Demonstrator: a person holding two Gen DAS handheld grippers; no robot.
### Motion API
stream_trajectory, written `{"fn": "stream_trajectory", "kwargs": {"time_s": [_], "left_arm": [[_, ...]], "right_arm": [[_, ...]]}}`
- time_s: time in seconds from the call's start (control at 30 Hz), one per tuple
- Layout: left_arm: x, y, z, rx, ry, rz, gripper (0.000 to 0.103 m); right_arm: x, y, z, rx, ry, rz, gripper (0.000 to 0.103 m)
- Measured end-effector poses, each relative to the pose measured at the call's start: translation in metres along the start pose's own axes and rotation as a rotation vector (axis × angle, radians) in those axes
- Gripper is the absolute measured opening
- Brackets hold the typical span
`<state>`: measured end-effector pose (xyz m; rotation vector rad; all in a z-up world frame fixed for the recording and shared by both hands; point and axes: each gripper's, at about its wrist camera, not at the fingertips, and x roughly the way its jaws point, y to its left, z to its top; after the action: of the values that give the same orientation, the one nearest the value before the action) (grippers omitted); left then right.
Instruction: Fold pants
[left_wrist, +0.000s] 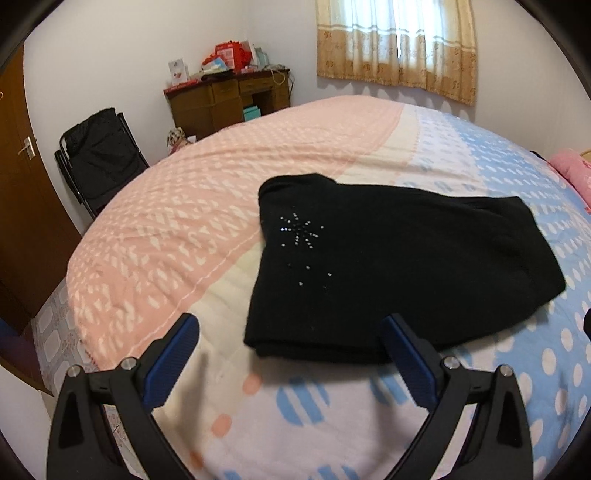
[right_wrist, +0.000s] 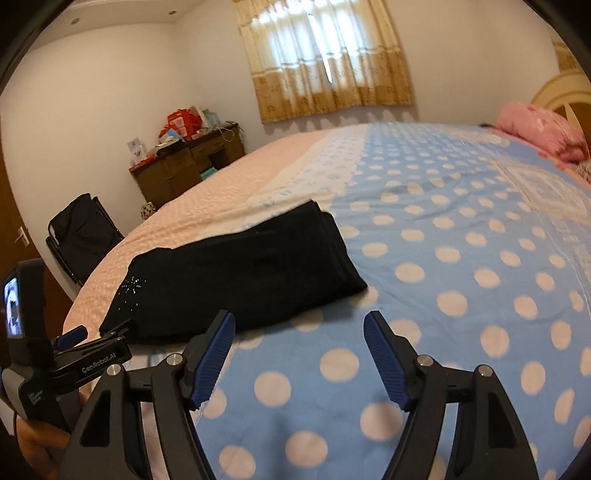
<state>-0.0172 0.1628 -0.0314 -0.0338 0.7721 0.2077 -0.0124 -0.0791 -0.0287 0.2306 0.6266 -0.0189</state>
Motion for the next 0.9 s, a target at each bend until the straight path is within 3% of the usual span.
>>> {"fn": "stream_trajectory", "kwargs": {"time_s": [0.17, 0.33, 0.57, 0.9], "left_arm": [[-0.021, -0.004, -0.006, 0.009, -0.047, -0.011, 0.101], [-0.043, -0.007, -0.016, 0.025, -0.108, -0.008, 0.103], [-0.05, -0.02, -0.033, 0.07, -0.094, -0.027, 0.103], [-0.078, -0.024, -0.042, 0.09, -0.15, -0.043, 0.103]], "right_arm": [[-0.016, -0.005, -0.009, 0.06, -0.008, 0.019, 0.074], [-0.03, 0.003, -0.017, -0.001, -0.036, -0.011, 0.074], [-0.046, 0.007, -0.03, -0.025, -0.047, -0.015, 0.074], [-0.106, 0.018, -0.03, -0.057, -0.268, -0.059, 0.074]]}}
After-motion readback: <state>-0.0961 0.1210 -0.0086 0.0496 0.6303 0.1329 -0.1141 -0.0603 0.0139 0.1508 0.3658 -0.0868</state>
